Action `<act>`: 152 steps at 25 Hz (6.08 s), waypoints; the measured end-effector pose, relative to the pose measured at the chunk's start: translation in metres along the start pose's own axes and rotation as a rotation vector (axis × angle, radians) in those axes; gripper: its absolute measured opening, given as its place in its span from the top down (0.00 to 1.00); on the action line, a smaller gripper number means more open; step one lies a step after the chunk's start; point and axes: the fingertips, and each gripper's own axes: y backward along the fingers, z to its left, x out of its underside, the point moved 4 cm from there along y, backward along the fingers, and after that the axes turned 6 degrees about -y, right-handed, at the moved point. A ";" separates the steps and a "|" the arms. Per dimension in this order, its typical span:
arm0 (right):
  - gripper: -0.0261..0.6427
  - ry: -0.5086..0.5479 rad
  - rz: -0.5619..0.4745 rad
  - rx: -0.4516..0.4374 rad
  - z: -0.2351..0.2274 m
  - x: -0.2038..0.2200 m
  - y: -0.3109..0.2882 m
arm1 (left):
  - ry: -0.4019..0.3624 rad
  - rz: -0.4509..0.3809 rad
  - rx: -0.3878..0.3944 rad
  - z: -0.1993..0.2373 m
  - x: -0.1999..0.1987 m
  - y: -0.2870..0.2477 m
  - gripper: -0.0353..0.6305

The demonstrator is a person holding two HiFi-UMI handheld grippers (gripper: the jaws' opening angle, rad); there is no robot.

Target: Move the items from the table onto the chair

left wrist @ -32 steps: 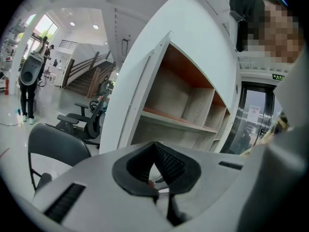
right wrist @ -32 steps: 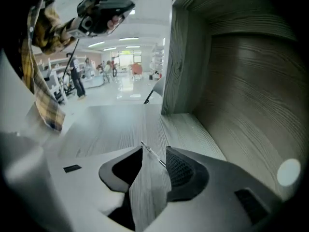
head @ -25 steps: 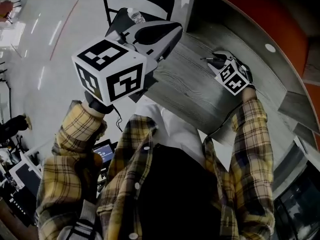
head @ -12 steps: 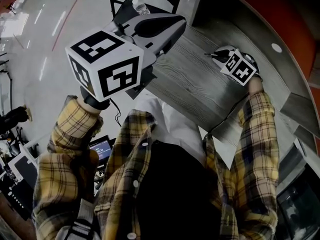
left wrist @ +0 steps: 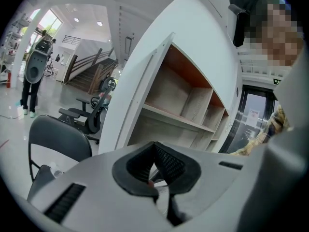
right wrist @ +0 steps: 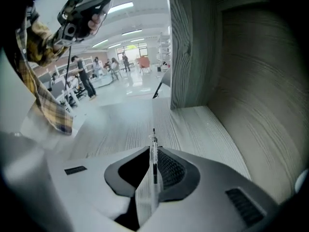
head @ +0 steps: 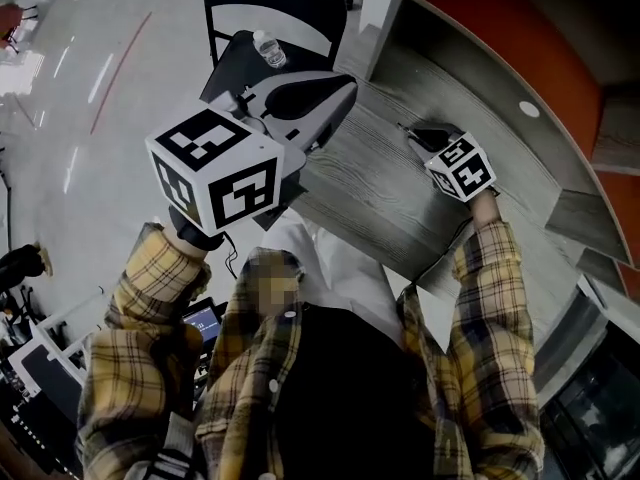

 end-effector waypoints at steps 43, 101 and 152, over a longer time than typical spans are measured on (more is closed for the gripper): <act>0.87 -0.628 -0.235 0.189 0.121 -0.260 -0.371 | 0.379 -0.039 -0.443 0.306 0.215 0.234 0.94; 0.83 -0.565 -0.814 0.567 0.140 -0.043 0.182 | -0.062 -0.084 0.111 -0.093 0.056 0.008 0.94; 0.94 -0.784 -0.911 0.836 0.196 0.110 0.323 | -0.252 -0.001 0.401 -0.270 0.063 -0.045 0.94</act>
